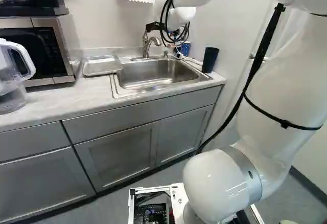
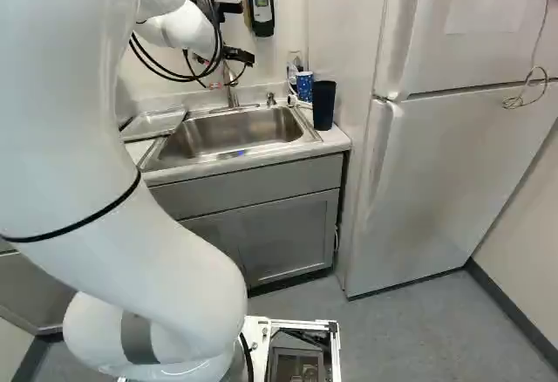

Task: Rinse the cup and place it in the tray

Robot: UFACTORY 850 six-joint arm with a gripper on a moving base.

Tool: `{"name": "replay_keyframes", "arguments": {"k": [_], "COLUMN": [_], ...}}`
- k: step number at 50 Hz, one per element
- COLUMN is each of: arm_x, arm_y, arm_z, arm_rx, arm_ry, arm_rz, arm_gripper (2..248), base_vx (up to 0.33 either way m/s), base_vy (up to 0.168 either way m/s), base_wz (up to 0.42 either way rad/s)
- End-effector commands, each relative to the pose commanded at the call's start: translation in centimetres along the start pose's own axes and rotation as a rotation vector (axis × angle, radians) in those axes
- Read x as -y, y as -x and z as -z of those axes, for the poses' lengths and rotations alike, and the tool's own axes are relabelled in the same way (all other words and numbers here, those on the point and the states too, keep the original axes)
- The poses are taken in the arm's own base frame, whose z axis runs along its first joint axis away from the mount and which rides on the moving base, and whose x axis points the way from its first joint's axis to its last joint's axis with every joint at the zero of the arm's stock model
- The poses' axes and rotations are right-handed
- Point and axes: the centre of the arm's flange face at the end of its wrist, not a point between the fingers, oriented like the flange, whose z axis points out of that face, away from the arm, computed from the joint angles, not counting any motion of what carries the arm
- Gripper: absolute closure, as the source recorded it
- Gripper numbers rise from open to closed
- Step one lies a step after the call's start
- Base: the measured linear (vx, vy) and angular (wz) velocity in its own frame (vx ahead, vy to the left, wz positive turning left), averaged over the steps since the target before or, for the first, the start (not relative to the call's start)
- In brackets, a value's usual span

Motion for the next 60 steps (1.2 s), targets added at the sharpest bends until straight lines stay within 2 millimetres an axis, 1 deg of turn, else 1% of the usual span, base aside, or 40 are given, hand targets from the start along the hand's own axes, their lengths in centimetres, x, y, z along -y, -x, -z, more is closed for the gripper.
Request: {"name": "replay_keyframes", "arguments": {"k": [7, 14, 37, 60], "arm_x": [0.0, 0.1, 0.3, -0.1], "arm_y": [-0.2, -0.4, -1.6, -2.2], "arm_z": [-0.2, -1.0, -5.5, -10.0], "arm_rx": [-0.016, -0.016, -0.017, 0.014], "arm_ry": [0.0, 0.0, 0.001, 0.009], "arm_rz": [0.0, 0.0, -0.001, -0.004], "arm_gripper": [3, 3, 3, 3], "base_vx": [0.0, 0.0, 0.0, 0.0], "base_vy": [0.0, 0.0, 0.0, 0.0], "base_wz": [0.0, 0.0, 0.0, 0.0]}}
